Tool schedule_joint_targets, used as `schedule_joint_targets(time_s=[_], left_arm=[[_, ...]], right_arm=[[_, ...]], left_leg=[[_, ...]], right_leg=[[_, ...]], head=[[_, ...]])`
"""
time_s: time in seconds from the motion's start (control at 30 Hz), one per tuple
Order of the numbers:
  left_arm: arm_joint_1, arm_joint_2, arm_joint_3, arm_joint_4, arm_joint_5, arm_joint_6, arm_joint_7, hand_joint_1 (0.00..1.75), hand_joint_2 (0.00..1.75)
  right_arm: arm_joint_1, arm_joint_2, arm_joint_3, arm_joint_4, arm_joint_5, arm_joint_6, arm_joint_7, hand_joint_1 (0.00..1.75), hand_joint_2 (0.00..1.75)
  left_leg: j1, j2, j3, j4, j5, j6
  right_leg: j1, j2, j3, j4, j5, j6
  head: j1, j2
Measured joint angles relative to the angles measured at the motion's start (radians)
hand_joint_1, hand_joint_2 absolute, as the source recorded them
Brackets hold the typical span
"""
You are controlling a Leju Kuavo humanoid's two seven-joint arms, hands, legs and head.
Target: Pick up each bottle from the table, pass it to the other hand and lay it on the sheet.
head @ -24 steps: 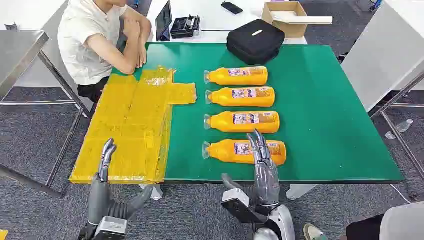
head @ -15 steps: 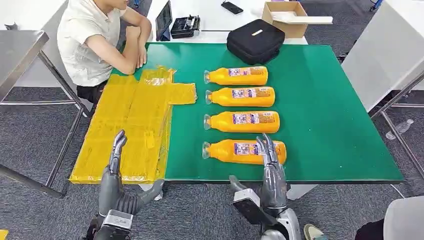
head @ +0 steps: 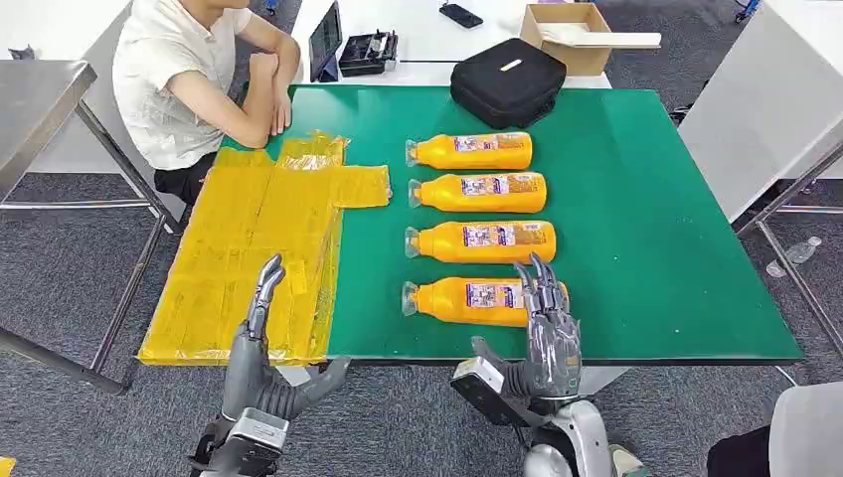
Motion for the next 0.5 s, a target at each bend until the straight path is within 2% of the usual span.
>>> schedule_joint_targets(time_s=[0.23,0.5], left_arm=[[-0.006,0.0,-0.006,0.017,0.005,0.0,-0.001,0.0,1.75],[-0.032,0.006,-0.03,0.058,0.031,-0.017,-0.015,0.0,1.75]], right_arm=[[-0.012,-0.022,-0.001,0.018,0.057,-0.002,0.039,0.0,1.75],[-0.052,-0.124,-0.023,0.124,0.153,-0.012,0.103,0.0,1.75]], left_leg=[[0.0,0.0,0.0,0.0,0.0,0.0],[-0.001,0.0,0.0,0.0,0.0,0.0]], right_leg=[[0.0,0.0,0.0,0.0,0.0,0.0],[-0.001,0.0,0.0,0.0,0.0,0.0]], head=[[0.0,0.0],[0.0,0.0]])
